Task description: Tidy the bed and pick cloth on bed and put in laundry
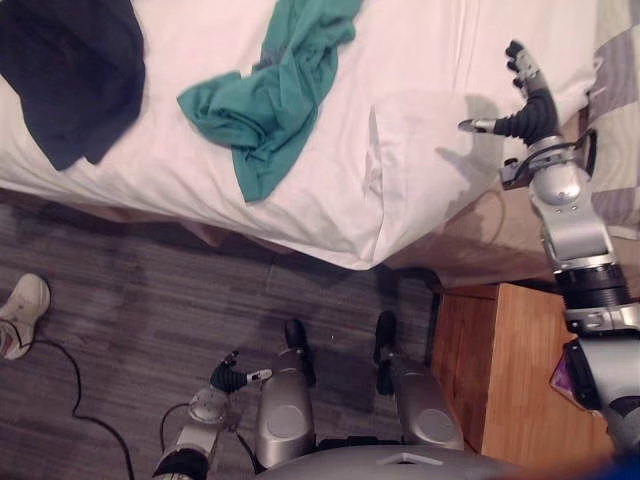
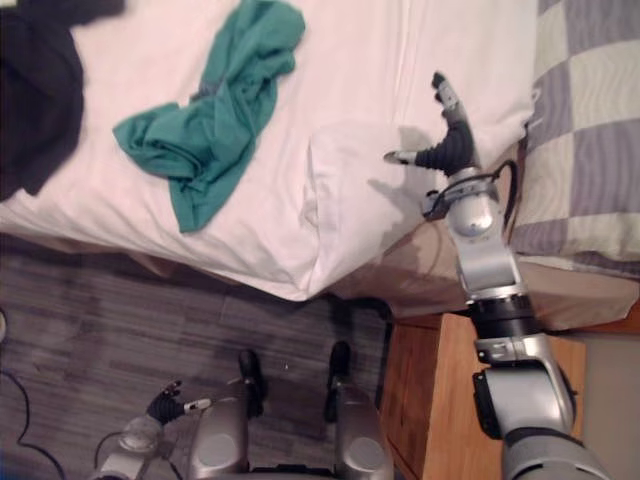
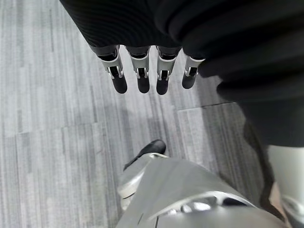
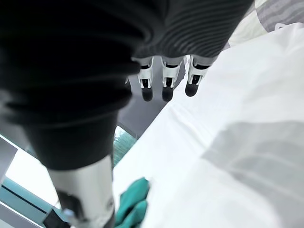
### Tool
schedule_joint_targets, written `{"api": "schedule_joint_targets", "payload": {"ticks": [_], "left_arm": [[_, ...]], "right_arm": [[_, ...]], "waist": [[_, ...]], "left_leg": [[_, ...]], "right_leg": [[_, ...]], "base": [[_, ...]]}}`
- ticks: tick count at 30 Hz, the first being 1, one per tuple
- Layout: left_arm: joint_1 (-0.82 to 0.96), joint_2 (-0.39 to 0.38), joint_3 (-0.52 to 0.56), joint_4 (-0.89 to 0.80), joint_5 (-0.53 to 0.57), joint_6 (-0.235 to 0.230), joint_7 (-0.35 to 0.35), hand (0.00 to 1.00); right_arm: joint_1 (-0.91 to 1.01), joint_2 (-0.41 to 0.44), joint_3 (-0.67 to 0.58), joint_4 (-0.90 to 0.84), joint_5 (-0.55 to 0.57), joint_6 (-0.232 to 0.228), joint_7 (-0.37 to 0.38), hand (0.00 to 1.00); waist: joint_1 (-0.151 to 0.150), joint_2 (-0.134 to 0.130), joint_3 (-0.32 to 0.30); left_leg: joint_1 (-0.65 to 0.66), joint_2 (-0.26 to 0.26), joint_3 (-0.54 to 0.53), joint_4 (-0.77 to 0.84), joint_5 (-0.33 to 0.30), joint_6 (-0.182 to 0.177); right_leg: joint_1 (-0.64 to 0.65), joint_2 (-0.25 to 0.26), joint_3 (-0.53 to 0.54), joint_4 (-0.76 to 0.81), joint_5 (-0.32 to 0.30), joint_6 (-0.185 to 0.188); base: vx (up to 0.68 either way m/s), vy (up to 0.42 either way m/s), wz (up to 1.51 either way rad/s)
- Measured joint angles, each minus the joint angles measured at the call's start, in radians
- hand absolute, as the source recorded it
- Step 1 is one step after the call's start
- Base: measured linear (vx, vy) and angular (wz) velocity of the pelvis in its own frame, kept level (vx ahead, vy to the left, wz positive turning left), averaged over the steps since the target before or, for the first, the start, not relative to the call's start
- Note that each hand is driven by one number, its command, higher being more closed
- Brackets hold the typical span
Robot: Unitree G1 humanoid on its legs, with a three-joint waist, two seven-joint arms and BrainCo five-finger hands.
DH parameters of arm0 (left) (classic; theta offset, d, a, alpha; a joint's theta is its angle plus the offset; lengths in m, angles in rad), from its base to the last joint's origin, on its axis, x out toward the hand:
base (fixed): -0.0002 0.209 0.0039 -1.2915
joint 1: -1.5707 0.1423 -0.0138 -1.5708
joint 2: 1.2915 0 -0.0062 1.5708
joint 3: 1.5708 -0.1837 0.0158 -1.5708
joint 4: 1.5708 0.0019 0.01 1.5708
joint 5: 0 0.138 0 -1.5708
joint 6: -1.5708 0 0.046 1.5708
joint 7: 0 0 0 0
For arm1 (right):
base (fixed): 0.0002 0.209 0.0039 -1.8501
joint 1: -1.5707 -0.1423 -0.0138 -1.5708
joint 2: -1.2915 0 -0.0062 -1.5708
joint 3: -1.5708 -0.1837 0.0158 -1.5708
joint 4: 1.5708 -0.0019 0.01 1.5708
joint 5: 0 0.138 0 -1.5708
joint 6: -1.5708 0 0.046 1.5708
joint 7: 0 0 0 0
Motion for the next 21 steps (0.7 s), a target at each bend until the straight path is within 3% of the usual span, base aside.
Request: {"api": "schedule_joint_targets", "payload": {"ticks": [6,7,14,21], "left_arm": [[-0.078,-0.003,-0.041,0.011,-0.066,0.026,0.022,0.00],[-0.093,-0.007,-0.053,0.022,-0.094,0.025,0.025,0.00],[-0.127,-0.049,-0.076,0.053,-0.167,0.043,0.066,0.00],[-0.135,-0.067,-0.079,0.053,-0.167,0.023,0.086,0.00]], "right_arm": [[-0.051,-0.002,0.003,0.067,-0.001,0.003,-0.005,0.00],[-0.056,-0.002,0.010,0.096,-0.001,0.003,-0.013,1.00],[-0.080,-0.032,0.032,0.097,-0.024,-0.021,-0.031,1.00],[-0.068,-0.019,0.033,0.095,-0.039,-0.022,-0.039,1.00]], "waist": [[0.015,0.024,0.022],[0.021,0.033,0.029],[0.014,0.080,0.054],[0.006,0.081,0.052]], "left_leg": [[-0.157,0.006,-0.031,0.087,-0.010,0.015],[-0.175,0.002,-0.034,0.092,-0.008,0.018],[-0.262,-0.027,-0.026,0.102,0.007,0.042],[-0.248,-0.025,-0.012,0.084,0.021,0.041]], "right_leg": [[-0.132,-0.007,-0.012,0.051,0.007,0.001],[-0.154,-0.012,-0.013,0.066,0.007,0.001],[-0.282,-0.053,-0.002,0.154,-0.011,0.020],[-0.296,-0.062,-0.001,0.182,-0.025,0.020]], "base": [[-0.06,0.030,0.08],[-0.07,0.045,0.06],[-0.07,0.040,0.02],[0.02,-0.026,-0.01]]}}
